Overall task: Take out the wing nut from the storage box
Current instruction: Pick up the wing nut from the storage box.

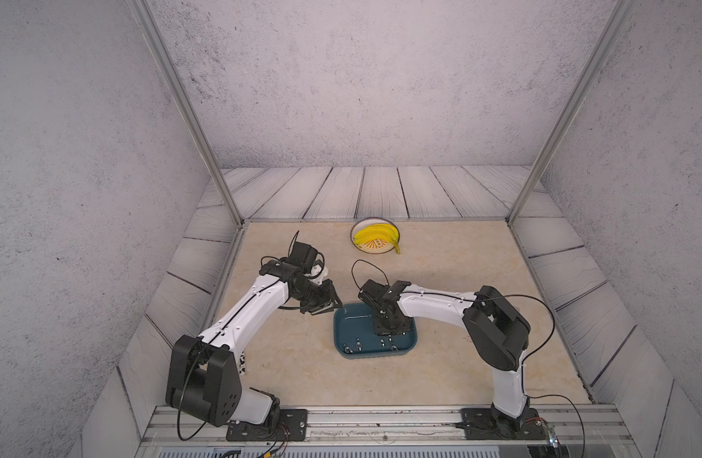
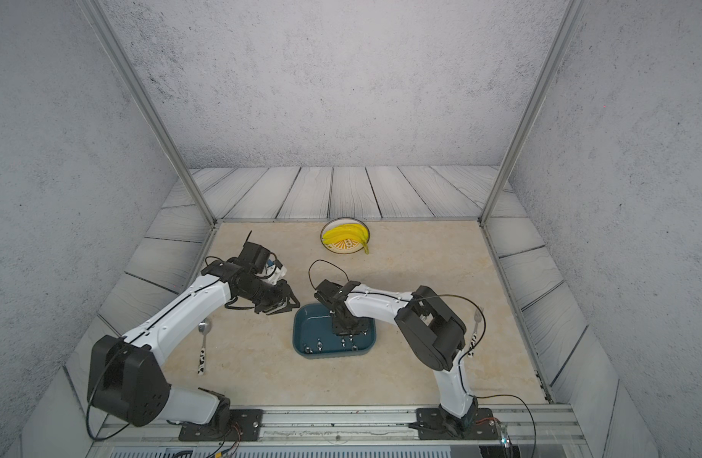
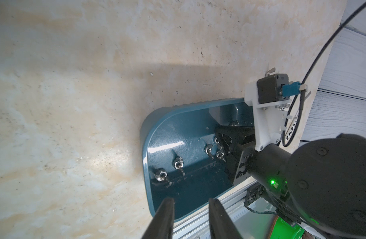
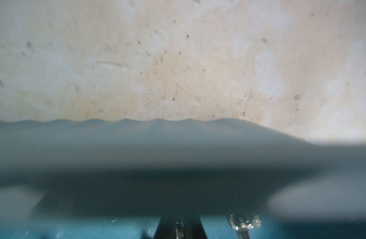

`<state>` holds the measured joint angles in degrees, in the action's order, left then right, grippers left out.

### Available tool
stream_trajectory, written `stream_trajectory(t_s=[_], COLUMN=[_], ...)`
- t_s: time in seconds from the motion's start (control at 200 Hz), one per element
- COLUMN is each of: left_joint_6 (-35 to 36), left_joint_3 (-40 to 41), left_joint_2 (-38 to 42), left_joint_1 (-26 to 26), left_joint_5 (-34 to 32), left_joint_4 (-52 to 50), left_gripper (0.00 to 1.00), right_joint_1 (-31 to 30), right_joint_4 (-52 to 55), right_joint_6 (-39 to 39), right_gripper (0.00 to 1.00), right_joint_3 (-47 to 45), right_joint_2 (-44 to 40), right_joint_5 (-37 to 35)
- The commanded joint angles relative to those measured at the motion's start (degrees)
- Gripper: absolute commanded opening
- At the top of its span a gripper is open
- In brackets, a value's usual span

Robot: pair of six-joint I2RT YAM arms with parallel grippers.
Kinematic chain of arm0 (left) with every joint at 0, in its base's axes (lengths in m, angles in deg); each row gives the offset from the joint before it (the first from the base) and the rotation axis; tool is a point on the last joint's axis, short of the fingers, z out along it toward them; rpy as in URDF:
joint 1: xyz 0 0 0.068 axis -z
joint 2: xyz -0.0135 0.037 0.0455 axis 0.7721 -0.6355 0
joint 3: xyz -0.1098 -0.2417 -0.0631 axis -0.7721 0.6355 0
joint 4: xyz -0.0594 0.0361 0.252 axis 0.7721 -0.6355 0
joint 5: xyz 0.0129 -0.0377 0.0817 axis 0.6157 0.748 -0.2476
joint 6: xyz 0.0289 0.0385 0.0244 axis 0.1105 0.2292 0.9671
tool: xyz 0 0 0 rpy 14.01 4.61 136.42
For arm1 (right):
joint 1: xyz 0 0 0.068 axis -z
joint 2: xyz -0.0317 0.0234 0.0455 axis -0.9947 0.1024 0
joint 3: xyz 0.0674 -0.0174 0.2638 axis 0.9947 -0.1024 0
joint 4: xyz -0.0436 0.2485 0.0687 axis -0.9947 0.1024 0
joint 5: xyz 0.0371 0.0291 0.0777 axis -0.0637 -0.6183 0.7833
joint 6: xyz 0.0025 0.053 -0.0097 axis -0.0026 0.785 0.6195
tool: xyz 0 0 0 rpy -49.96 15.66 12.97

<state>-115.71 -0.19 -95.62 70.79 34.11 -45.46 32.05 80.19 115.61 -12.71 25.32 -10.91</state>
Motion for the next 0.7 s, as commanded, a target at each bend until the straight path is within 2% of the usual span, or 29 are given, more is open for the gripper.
stream_trajectory(t_s=[0.0, 0.09, 0.696], left_joint_6=[1.30, 1.39, 0.07], left_joint_3=[0.82, 0.56, -0.63], left_joint_2=[0.41, 0.59, 1.74], left_joint_1=[-0.56, -0.52, -0.06], left_joint_5=[-0.56, -0.63, 1.84], left_joint_4=[-1.22, -1.55, -0.51], left_gripper=[0.35, 0.35, 0.35], right_joint_1=[-0.22, -0.22, 0.70], right_joint_4=[1.69, 2.34, 5.89], right_joint_6=[0.17, -0.49, -4.32], right_gripper=[0.06, 0.00, 0.00], right_joint_3=[-0.76, 0.23, 6.15], right_joint_2=[3.22, 3.10, -5.24], right_joint_5=[-1.00, -2.02, -7.19])
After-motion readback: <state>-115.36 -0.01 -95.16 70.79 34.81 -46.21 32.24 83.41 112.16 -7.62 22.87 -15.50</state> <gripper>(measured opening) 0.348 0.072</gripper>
